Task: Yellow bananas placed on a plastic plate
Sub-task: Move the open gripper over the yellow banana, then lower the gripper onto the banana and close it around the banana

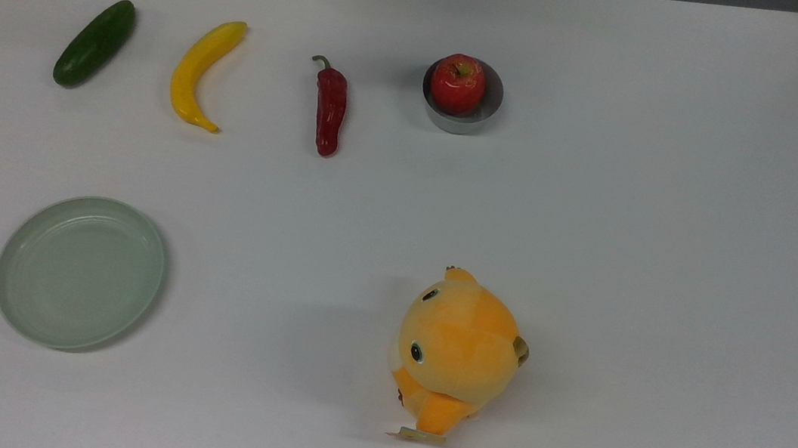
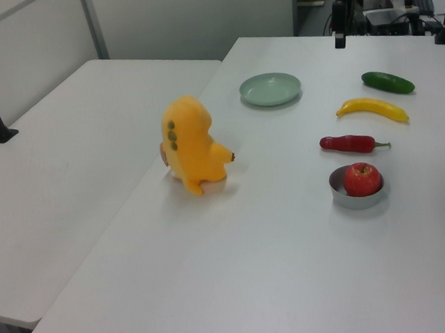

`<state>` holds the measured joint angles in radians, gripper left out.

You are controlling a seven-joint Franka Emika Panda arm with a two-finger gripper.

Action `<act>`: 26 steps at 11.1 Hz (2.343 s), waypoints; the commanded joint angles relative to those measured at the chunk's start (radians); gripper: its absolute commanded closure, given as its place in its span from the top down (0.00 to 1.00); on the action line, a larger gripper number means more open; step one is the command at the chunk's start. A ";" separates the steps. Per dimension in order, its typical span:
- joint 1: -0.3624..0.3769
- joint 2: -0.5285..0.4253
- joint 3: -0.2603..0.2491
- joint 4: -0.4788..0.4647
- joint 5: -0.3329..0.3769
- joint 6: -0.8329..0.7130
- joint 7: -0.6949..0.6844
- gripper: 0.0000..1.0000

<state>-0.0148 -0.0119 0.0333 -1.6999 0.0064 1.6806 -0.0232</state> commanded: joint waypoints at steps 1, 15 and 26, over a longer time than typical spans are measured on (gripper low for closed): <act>-0.002 -0.005 -0.053 -0.093 -0.022 0.130 -0.041 1.00; -0.047 0.119 -0.227 -0.335 -0.117 0.413 -0.170 1.00; -0.082 0.185 -0.243 -0.426 -0.180 0.553 -0.156 0.88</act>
<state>-0.1037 0.1751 -0.2004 -2.1039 -0.1545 2.2032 -0.1771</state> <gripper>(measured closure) 0.035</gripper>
